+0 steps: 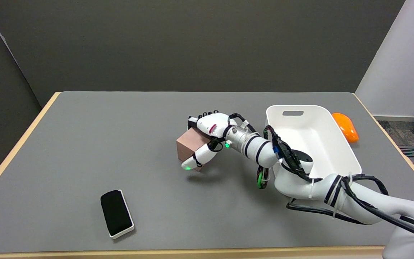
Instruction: Pick up wooden cube.
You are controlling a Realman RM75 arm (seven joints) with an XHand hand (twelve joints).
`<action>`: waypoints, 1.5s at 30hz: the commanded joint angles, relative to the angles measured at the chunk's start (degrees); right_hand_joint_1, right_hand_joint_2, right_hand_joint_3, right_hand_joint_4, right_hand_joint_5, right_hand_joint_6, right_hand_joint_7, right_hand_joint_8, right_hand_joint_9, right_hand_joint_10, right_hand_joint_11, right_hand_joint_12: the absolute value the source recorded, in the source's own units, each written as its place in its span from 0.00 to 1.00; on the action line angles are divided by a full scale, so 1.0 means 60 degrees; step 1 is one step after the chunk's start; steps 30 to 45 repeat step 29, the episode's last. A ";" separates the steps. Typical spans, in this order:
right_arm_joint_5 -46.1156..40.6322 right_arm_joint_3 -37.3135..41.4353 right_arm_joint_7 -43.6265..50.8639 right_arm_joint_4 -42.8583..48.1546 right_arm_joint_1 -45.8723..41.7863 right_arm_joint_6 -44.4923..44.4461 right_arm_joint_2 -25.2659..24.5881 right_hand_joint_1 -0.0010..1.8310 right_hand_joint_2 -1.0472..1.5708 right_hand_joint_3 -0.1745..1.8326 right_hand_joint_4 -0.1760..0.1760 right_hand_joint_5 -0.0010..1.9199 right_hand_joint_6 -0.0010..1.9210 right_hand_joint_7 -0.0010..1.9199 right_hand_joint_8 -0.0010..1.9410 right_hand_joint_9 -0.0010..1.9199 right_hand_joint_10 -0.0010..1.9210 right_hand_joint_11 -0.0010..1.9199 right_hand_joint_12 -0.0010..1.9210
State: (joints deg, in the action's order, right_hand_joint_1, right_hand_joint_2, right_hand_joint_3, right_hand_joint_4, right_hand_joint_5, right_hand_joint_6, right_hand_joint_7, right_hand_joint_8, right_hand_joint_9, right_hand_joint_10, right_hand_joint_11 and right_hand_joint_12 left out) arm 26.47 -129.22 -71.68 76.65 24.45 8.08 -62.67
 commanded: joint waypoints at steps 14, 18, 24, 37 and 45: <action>0.1284 0.1677 -0.0007 0.1659 -0.0415 -0.0515 0.0010 0.64 0.85 0.20 0.00 0.34 0.77 0.37 0.77 0.44 0.75 0.40 1.00; 0.2271 0.2511 -0.0007 0.2389 -0.0601 -0.0330 0.0095 0.64 0.85 0.20 0.00 0.34 0.77 0.37 0.77 0.44 0.75 0.41 1.00; 0.4038 0.3965 -0.0007 0.3490 -0.1014 0.0962 0.0504 0.64 0.85 0.20 0.00 0.33 0.77 0.37 0.77 0.44 0.75 0.42 1.00; 0.4805 0.4776 -0.0007 0.4326 -0.1438 0.2512 0.1370 0.64 0.90 0.10 0.00 0.24 0.78 0.42 0.77 0.45 0.69 0.41 0.97; 0.4805 0.4776 -0.0007 0.4326 -0.1438 0.2512 0.1370 0.64 0.90 0.10 0.00 0.24 0.78 0.42 0.77 0.45 0.69 0.41 0.97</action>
